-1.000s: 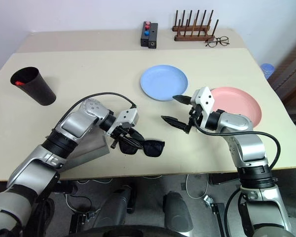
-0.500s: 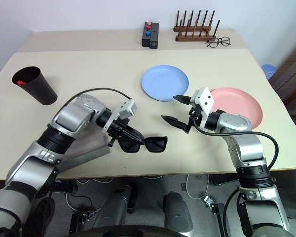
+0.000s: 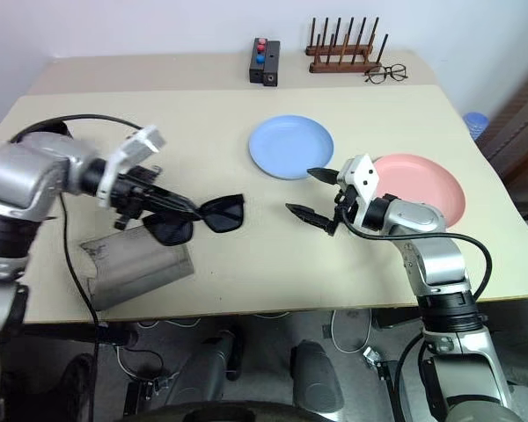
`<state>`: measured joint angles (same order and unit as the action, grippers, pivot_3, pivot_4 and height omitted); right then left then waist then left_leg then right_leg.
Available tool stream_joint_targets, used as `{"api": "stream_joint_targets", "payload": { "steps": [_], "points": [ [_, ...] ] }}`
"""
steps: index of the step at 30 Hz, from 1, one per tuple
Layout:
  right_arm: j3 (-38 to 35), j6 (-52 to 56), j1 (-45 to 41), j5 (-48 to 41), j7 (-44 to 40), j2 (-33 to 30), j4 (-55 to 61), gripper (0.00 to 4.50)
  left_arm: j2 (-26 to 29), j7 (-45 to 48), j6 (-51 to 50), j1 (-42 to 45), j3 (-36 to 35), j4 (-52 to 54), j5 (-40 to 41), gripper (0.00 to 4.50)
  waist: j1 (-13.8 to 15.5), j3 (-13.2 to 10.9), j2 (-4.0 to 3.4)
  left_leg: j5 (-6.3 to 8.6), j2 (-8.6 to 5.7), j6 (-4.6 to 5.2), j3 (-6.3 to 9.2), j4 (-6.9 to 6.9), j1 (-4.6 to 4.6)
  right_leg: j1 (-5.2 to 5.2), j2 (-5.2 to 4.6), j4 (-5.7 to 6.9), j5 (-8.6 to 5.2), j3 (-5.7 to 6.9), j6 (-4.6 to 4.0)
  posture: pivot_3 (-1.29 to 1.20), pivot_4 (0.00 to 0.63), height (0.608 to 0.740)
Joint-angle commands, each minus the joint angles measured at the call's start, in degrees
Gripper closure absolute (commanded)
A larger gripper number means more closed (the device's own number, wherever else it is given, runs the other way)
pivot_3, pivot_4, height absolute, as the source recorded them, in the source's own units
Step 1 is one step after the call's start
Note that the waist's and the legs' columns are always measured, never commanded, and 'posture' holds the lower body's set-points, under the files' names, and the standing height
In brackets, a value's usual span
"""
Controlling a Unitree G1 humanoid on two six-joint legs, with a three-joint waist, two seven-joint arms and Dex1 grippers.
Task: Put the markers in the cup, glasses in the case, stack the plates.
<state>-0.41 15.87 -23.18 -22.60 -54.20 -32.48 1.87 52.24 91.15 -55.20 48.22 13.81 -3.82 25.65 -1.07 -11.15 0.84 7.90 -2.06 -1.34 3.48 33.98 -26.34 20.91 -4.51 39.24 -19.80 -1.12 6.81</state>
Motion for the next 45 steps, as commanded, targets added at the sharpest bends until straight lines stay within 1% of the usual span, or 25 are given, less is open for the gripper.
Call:
{"api": "stream_joint_targets", "payload": {
  "steps": [1, 3, 5, 9, 16, 17, 20, 29, 35, 45],
  "points": [
    [-0.6, -0.9, -1.3, -0.4, -0.5, 0.1, 0.8, 0.00, 5.3, 0.9, 3.0, -5.1, -4.6, 2.4, 1.2, 4.48, 0.0, 0.0, -0.01, 0.00, 0.00, 0.00, -0.01, -0.01, 0.00, 0.01, -0.02, 0.00, 0.00, -0.02, 0.00, 0.00, 0.150, 0.735],
    [-0.6, -1.0, -1.4, -0.4, -0.8, 0.0, 0.6, 0.00, 6.9, 0.7, 5.0, -7.3, -6.2, 2.8, 1.5, 4.48, 0.3, 0.0, 0.00, 0.00, 0.01, 0.00, 0.00, -0.02, -0.01, 0.04, -0.03, 0.00, 0.00, -0.01, -0.01, 0.00, 0.150, 0.735],
    [-0.4, -1.2, -1.8, -0.3, -1.1, 0.0, 0.1, 0.00, 8.6, 0.2, 7.5, -11.7, -8.9, 2.3, 1.8, 4.48, 0.4, 0.0, 0.00, 0.01, 0.00, -0.01, 0.01, -0.01, -0.02, 0.04, -0.07, -0.01, -0.01, 0.00, -0.02, 0.00, 0.150, 0.735],
    [0.5, -1.5, -3.0, 0.2, -1.7, 0.5, -0.8, 0.00, 9.1, -1.1, 12.4, -19.9, -14.6, -2.6, 2.2, 4.48, 0.2, 0.0, -0.01, 0.02, 0.02, -0.02, -0.03, -0.09, -0.01, 0.12, -0.21, -0.02, -0.02, -0.10, -0.05, 0.00, 0.150, 0.735],
    [0.6, -1.9, -4.0, 0.6, -2.6, 0.3, -1.9, 0.00, 9.5, 0.5, 17.2, -27.0, -17.4, -5.0, 2.6, 4.48, 0.3, 0.0, -0.01, 0.03, 0.04, -0.04, -0.04, -0.11, -0.07, 0.40, -0.27, -0.04, -0.05, -0.14, -0.12, 0.00, 0.150, 0.735],
    [0.7, -1.9, -4.2, 0.6, -2.7, 0.3, -2.0, 0.00, 8.7, 0.9, 19.0, -27.5, -17.3, -5.7, 2.4, 4.48, 0.3, 0.0, -0.01, 0.03, 0.04, -0.04, -0.04, -0.11, -0.07, 0.41, -0.28, -0.04, -0.09, -0.15, -0.21, 0.00, 0.150, 0.735],
    [0.7, -1.7, -4.6, 0.6, -2.8, 0.4, -2.0, 0.00, 6.9, 1.2, 19.1, -26.9, -16.1, -7.9, 3.2, 4.48, 0.4, 0.0, -0.01, 0.04, 0.04, -0.05, -0.04, -0.11, -0.07, 0.42, -0.33, -0.05, -0.09, -0.16, -0.22, 0.00, 0.150, 0.735],
    [0.3, -1.3, -4.6, 0.4, -2.9, -0.2, -1.4, 0.00, 8.0, 1.4, 24.0, -26.8, -8.3, -10.8, 2.8, 4.48, 0.2, 0.0, -0.01, 0.03, 0.03, -0.05, -0.07, -0.18, -0.08, 0.43, -0.35, -0.05, -0.08, -0.19, -0.21, 0.00, 0.150, 0.735],
    [0.1, -1.0, -3.7, 0.4, -2.6, -0.5, -0.7, 0.00, 9.7, 1.4, 22.3, -26.6, -3.2, -11.1, 4.7, 4.48, 0.2, 0.0, -0.02, 0.03, 0.03, -0.05, -0.07, -0.18, -0.07, 0.44, -0.36, -0.05, -0.09, -0.20, -0.22, 0.00, 0.150, 0.735],
    [0.4, -0.9, -3.6, 0.5, -2.2, -0.2, -0.5, 0.00, 9.0, 1.4, 18.0, -25.3, -0.3, -12.1, 7.9, 4.48, 0.2, 0.0, -0.03, 0.03, 0.02, -0.04, -0.07, -0.19, -0.08, 0.43, -0.36, -0.05, -0.09, -0.20, -0.22, 0.00, 0.150, 0.735]
  ]
}}
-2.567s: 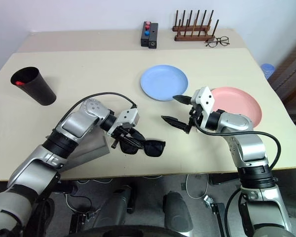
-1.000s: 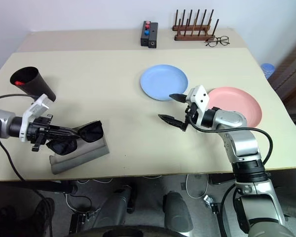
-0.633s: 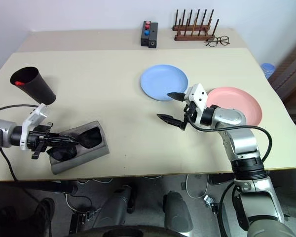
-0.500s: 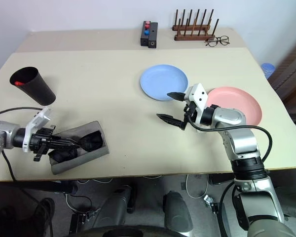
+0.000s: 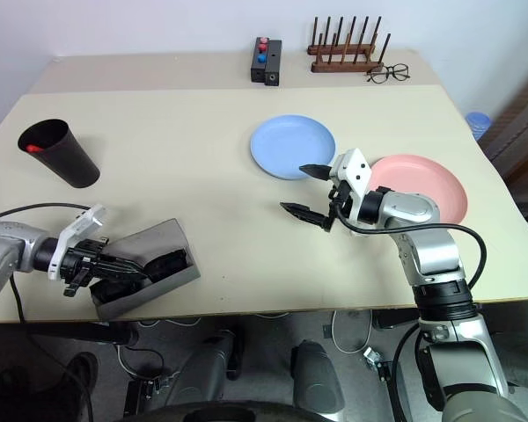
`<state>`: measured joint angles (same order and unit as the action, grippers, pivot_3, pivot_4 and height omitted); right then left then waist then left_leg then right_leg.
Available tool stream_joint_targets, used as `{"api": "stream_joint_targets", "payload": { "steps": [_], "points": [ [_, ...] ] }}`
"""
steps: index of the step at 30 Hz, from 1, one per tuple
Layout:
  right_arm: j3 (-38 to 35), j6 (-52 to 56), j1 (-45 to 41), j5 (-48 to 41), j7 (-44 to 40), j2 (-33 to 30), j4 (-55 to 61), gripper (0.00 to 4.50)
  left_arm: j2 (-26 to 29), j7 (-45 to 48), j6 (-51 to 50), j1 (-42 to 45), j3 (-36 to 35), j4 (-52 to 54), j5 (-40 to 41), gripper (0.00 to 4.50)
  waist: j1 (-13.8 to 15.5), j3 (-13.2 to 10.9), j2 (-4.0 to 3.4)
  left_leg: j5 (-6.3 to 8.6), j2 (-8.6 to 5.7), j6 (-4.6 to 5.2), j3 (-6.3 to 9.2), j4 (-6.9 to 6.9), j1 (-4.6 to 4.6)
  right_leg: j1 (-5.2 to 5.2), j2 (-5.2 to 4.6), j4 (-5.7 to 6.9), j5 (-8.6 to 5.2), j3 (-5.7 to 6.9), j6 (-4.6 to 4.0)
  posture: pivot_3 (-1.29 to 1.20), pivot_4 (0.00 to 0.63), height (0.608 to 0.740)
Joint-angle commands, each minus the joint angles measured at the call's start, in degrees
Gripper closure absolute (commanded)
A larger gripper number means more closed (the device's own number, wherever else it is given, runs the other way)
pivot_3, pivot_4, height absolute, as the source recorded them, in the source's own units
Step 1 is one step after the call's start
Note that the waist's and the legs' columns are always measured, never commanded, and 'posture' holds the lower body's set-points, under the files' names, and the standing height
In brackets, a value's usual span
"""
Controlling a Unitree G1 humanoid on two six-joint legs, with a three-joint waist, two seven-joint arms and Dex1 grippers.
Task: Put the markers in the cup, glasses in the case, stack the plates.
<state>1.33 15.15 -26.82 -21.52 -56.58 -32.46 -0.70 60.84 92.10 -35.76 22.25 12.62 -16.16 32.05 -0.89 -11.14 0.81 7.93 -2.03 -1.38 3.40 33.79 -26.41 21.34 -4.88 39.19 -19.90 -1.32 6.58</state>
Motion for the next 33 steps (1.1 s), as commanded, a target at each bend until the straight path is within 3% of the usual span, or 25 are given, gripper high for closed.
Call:
{"api": "stream_joint_targets", "payload": {
  "steps": [1, 2, 5, 9, 12, 21, 33],
  "points": [
    [-1.3, -0.2, 0.1, -0.6, 0.2, -0.3, 2.1, 0.00, 0.0, 0.4, -1.4, 0.9, 0.6, 0.0, 1.6, 4.48, 0.0, 0.0, 0.00, 0.00, 0.00, 0.00, 0.00, 0.00, 0.00, 0.00, 0.00, 0.00, 0.00, 0.00, 0.00, 0.00, 0.150, 0.735],
    [-1.3, -0.2, 0.2, -0.6, 0.2, -0.3, 2.2, 0.00, -0.2, 0.4, -1.7, 1.1, 0.5, 0.0, 2.0, 4.48, 0.0, 0.0, 0.00, 0.00, 0.00, 0.00, 0.00, 0.00, 0.00, 0.00, 0.00, 0.00, 0.00, 0.00, 0.00, 0.00, 0.150, 0.735],
    [-1.2, -0.1, 0.1, -0.5, 0.2, -0.3, 2.1, 0.00, 0.0, 0.4, -1.0, 1.3, 0.8, 0.2, 2.0, 3.29, 0.0, 0.0, 0.00, 0.00, 0.00, 0.00, 0.00, 0.00, 0.00, 0.00, 0.00, 0.00, 0.00, 0.00, 0.00, 0.00, 0.150, 0.735],
    [-1.2, -0.1, 0.0, -0.5, 0.3, -0.2, 2.0, 0.00, -0.3, 0.4, -0.9, 1.6, 0.5, 0.3, 2.3, 1.27, 0.1, 0.0, 0.00, 0.00, -0.01, 0.00, 0.00, 0.00, 0.00, 0.00, 0.00, 0.00, 0.00, 0.00, 0.00, 0.00, 0.150, 0.735],
    [-1.1, -0.1, 0.0, -0.5, 0.3, -0.1, 1.9, 0.00, -0.4, 0.4, 0.6, 1.7, 0.2, 0.3, 1.4, 0.04, 0.1, 0.0, 0.00, 0.00, -0.01, 0.00, 0.01, 0.02, 0.01, -0.01, -0.01, 0.00, 0.00, 0.01, 0.00, 0.00, 0.150, 0.735],
    [-0.9, -0.3, -0.3, -0.3, 0.4, 0.2, 1.6, 0.00, -0.3, 0.4, 2.4, 4.7, -3.6, 0.5, -0.6, 0.04, 0.1, 0.0, 0.00, 0.00, -0.01, 0.00, 0.01, 0.01, -0.01, 0.00, 0.00, 0.00, 0.00, 0.02, 0.00, 0.00, 0.150, 0.735],
    [-0.6, -0.8, -0.9, 0.0, 0.4, 0.7, 0.8, 0.00, -6.3, -1.1, 10.0, 10.6, -8.0, -2.5, -4.3, 0.04, 0.1, 0.0, 0.00, -0.01, -0.02, 0.02, -0.01, 0.01, -0.03, -0.13, 0.08, 0.00, 0.08, 0.06, 0.15, 0.00, 0.150, 0.735]
  ]
}}
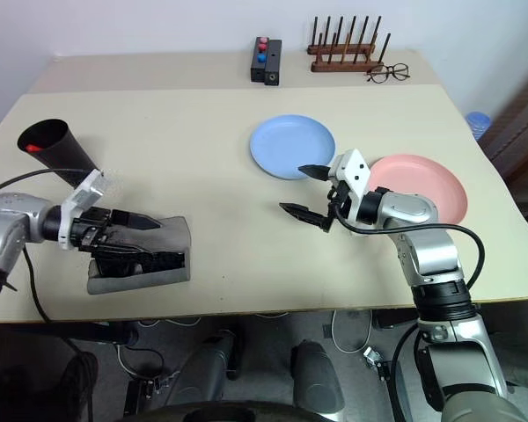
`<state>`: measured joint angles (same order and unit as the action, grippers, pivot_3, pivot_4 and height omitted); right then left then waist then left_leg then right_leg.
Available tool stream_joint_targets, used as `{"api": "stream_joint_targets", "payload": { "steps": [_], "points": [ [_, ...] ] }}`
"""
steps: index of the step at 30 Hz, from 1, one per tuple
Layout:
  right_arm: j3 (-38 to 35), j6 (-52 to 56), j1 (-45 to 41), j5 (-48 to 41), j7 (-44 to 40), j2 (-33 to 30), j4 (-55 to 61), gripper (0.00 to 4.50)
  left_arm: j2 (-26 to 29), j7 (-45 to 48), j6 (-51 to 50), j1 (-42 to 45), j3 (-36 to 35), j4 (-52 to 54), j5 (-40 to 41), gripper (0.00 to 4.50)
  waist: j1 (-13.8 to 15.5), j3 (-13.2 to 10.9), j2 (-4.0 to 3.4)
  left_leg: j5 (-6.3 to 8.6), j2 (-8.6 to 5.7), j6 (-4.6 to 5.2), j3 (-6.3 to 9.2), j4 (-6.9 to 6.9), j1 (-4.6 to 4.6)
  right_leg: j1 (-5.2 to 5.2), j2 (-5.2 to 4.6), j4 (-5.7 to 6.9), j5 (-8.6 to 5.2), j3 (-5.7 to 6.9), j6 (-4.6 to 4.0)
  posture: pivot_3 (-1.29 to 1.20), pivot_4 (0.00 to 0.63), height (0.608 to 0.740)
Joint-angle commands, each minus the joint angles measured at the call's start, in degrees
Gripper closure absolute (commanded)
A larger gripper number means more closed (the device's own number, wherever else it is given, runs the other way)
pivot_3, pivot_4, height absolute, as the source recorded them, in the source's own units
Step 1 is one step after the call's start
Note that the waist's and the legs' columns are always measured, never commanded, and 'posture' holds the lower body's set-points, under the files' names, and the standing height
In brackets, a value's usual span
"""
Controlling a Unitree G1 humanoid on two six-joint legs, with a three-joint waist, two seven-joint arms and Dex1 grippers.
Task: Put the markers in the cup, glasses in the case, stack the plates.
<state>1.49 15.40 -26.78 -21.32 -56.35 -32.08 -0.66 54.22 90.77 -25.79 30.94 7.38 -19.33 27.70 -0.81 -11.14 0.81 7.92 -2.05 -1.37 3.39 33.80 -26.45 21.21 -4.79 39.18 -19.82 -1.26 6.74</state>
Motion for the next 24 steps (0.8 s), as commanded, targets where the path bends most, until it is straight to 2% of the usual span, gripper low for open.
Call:
{"api": "stream_joint_targets", "payload": {
  "steps": [1, 8, 12, 15, 19, 22, 24],
  "points": [
    [-0.8, -1.0, -0.9, -0.2, 0.1, 0.4, 0.7, 0.00, 0.4, 0.5, -1.0, 2.1, -2.8, 1.0, 0.4, 0.04, 0.0, 0.0, 0.00, 0.00, 0.00, 0.00, 0.00, 0.01, -0.01, 0.00, 0.01, 0.00, 0.00, 0.01, 0.00, 0.00, 0.150, 0.735],
    [-0.7, -1.4, -1.2, 0.2, 0.1, 0.6, 0.0, 0.00, 3.1, -0.2, -14.6, 3.0, -7.4, 10.2, 7.2, 0.04, -0.2, 0.0, 0.00, 0.00, 0.02, 0.01, 0.00, 0.01, 0.00, -0.03, 0.11, 0.03, 0.01, 0.01, 0.02, 0.00, 0.150, 0.735],
    [-0.4, -2.0, -1.7, 0.4, 0.1, 1.1, -0.8, 0.00, 2.9, -4.3, -18.1, 6.7, -11.3, 7.4, 8.3, 0.04, -0.1, 0.0, 0.01, -0.01, 0.03, 0.01, 0.03, 0.04, 0.01, -0.05, 0.21, 0.05, 0.01, 0.05, 0.02, 0.00, 0.150, 0.735],
    [-0.2, -2.5, -2.3, 0.6, -0.1, 1.5, -1.5, 0.00, 2.4, -8.3, -7.3, 7.3, -12.4, 1.4, 2.0, 0.84, -0.1, 0.0, 0.01, -0.01, 0.01, 0.01, 0.00, 0.05, 0.06, -0.11, 0.23, 0.05, 0.01, 0.05, 0.04, 0.00, 0.150, 0.735],
    [-0.2, -3.0, -2.6, 0.9, -0.4, 1.7, -2.1, 0.00, 1.9, -11.5, 3.7, 5.5, -11.6, -4.3, -4.5, 2.85, -0.2, 0.0, 0.01, -0.01, 0.02, 0.01, -0.02, 0.03, 0.05, -0.07, 0.24, 0.06, 0.01, 0.04, 0.04, 0.00, 0.150, 0.735],
    [-0.2, -3.2, -2.6, 1.0, -0.5, 1.7, -2.1, 0.00, 0.5, -14.6, 7.5, 4.6, -12.1, -7.5, -6.9, 4.43, 0.0, 0.0, 0.01, -0.01, 0.01, 0.01, -0.02, 0.04, 0.04, -0.07, 0.23, 0.06, 0.02, 0.04, 0.04, 0.00, 0.150, 0.735],
    [-0.2, -3.2, -2.6, 1.1, -0.5, 1.7, -2.1, 0.00, 0.4, -13.8, 6.7, 3.3, -11.7, -7.7, -7.0, 4.47, 0.1, 0.0, 0.02, -0.01, 0.01, 0.01, -0.02, 0.07, 0.03, -0.09, 0.22, 0.06, 0.02, 0.05, 0.05, 0.00, 0.150, 0.735]
  ]
}}
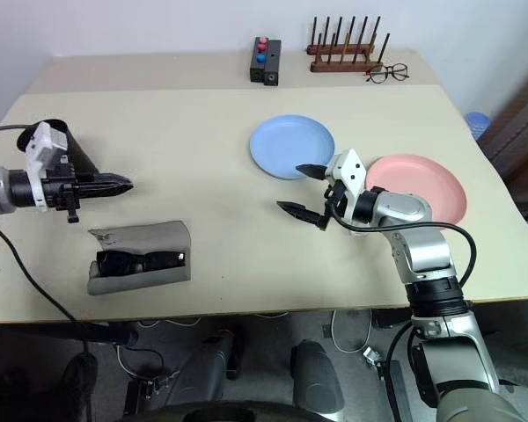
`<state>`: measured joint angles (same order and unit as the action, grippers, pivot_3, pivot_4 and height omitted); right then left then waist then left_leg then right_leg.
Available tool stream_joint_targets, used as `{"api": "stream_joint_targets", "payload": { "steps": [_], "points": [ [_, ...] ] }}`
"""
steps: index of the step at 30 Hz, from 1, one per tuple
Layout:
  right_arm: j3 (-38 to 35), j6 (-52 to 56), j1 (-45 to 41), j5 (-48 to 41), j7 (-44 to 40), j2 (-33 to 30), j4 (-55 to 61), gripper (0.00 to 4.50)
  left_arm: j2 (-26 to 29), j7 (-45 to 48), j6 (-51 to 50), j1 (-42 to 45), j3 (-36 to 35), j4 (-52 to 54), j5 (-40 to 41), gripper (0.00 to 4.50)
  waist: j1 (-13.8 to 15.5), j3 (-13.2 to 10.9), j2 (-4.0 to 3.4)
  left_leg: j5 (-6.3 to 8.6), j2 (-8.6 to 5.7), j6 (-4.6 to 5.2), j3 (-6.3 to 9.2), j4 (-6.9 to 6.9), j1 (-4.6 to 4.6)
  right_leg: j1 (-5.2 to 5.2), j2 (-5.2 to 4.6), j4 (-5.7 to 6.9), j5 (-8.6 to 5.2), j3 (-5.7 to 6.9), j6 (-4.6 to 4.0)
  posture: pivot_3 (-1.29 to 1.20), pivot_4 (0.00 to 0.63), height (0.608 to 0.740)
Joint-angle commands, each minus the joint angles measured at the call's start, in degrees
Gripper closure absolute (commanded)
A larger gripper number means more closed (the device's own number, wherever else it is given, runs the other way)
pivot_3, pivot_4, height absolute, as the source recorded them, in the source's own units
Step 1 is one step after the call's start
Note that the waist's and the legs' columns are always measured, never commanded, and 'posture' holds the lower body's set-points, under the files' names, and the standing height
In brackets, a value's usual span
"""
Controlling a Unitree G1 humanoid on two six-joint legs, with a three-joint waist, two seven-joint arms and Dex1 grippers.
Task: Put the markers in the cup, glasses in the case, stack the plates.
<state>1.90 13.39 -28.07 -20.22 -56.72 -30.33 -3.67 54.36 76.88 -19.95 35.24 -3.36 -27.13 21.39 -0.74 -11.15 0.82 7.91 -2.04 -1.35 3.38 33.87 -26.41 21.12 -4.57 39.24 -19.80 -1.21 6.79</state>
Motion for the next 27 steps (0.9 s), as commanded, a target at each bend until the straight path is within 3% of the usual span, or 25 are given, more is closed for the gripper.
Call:
{"api": "stream_joint_targets", "payload": {
  "steps": [1, 7, 15, 21, 27],
  "points": [
    [-0.7, -1.2, -1.3, -0.1, -0.2, -0.1, 0.9, 0.00, 0.4, 0.8, 1.2, -2.2, -0.3, 0.4, -1.2, 4.47, -0.1, 0.0, 0.01, 0.00, -0.01, 0.00, 0.00, 0.00, 0.00, 0.00, -0.02, 0.00, 0.00, 0.00, 0.00, 0.00, 0.150, 0.735],
    [-0.8, -1.0, -1.2, 0.0, -0.2, 0.0, 1.3, 0.00, -0.4, 5.0, -1.5, -7.6, 0.2, 5.9, 1.0, 4.47, -0.1, 0.0, 0.00, 0.00, 0.01, 0.00, 0.01, -0.02, 0.00, 0.02, -0.09, 0.00, 0.00, -0.02, -0.01, 0.00, 0.150, 0.735],
    [-0.9, -1.0, -0.5, 0.0, 0.0, -0.2, 1.7, 0.00, 4.4, 12.4, -9.6, -9.4, -0.1, 12.0, 4.1, 4.47, -0.2, 0.0, 0.00, 0.01, 0.01, -0.02, 0.03, -0.05, 0.00, 0.05, -0.15, -0.01, -0.01, -0.04, -0.03, 0.00, 0.150, 0.735],
    [-1.2, -1.0, -0.5, 0.2, 0.3, -0.4, 1.6, 0.00, 6.7, 14.1, -9.9, -15.2, 0.5, 17.6, 3.7, 4.47, -0.3, 0.0, -0.01, 0.01, 0.03, -0.02, -0.01, -0.13, 0.00, 0.11, -0.18, -0.02, -0.02, -0.09, -0.04, 0.00, 0.150, 0.735],
    [-1.0, -0.8, 0.1, 0.3, 0.4, -0.2, 2.0, 0.00, 2.5, 9.2, -8.8, -10.4, -3.6, 13.9, 5.9, 4.47, 0.2, 0.0, 0.00, 0.02, 0.02, -0.03, 0.06, -0.07, 0.00, 0.23, -0.26, -0.06, -0.07, -0.06, -0.14, 0.00, 0.150, 0.735]
  ]
}}
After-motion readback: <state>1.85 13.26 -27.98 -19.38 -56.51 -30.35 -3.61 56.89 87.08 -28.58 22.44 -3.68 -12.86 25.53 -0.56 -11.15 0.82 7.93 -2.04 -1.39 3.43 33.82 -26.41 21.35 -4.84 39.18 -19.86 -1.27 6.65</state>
